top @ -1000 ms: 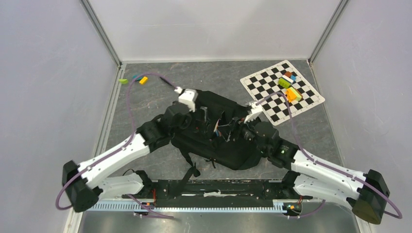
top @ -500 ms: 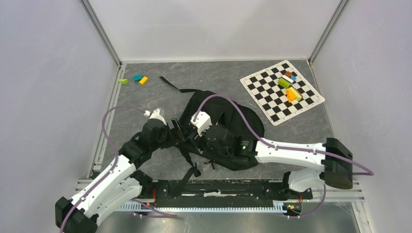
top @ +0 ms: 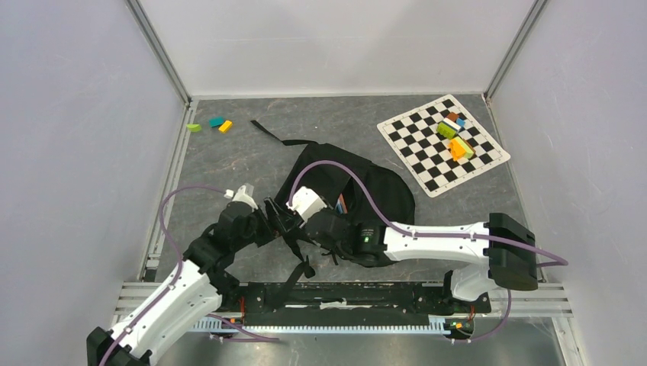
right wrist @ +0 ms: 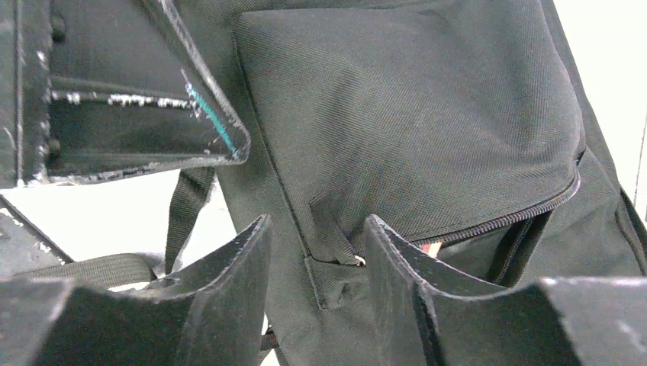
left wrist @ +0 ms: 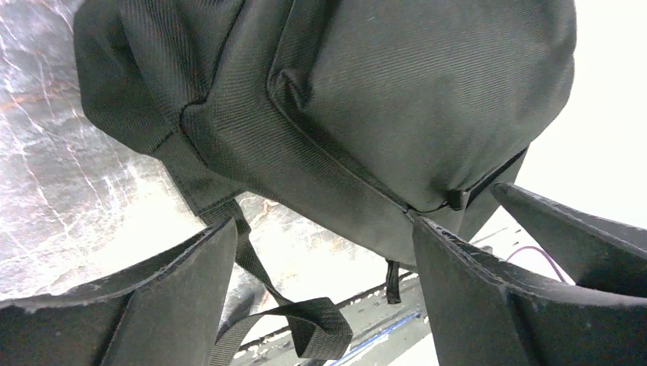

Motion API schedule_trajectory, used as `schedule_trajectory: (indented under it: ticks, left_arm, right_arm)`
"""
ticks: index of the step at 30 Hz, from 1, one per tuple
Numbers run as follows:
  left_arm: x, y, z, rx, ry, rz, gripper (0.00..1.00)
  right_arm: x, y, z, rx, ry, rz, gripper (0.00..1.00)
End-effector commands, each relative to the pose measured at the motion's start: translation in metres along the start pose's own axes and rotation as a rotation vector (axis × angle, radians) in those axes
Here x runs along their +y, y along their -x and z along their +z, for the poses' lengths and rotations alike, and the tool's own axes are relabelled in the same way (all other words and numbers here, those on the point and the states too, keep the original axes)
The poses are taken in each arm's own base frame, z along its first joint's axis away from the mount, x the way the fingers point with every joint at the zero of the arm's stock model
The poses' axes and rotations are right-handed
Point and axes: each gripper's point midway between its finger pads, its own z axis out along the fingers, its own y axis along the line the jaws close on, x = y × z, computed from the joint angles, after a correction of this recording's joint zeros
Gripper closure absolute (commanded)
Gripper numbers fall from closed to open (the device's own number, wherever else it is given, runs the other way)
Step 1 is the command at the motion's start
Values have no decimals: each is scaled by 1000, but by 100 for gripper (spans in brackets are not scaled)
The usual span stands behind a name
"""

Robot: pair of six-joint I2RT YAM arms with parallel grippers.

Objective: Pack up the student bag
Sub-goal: Zip the student bag at the center of the board.

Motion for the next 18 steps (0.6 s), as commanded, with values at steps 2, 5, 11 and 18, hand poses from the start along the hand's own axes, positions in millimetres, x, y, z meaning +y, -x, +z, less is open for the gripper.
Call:
schedule_trajectory:
  ticks: [2,5,11,18]
  left_arm:
    - [-4,-19,13,98,-39,-37,15]
    - [-3,-21,17,112,-32,-22,18]
    - [-16,-30,32,152,-116,-51,34]
    - [-12,-25,35,136,-88,1,85]
  right_arm:
    - [-5,16,6,-27,-66,-13,51]
    - [-4,10,11,-6,-84,-37,55]
    - [-8,-2,14,31,-136,-61,75]
    - [-18,14,-2,-14,-157,-35,100]
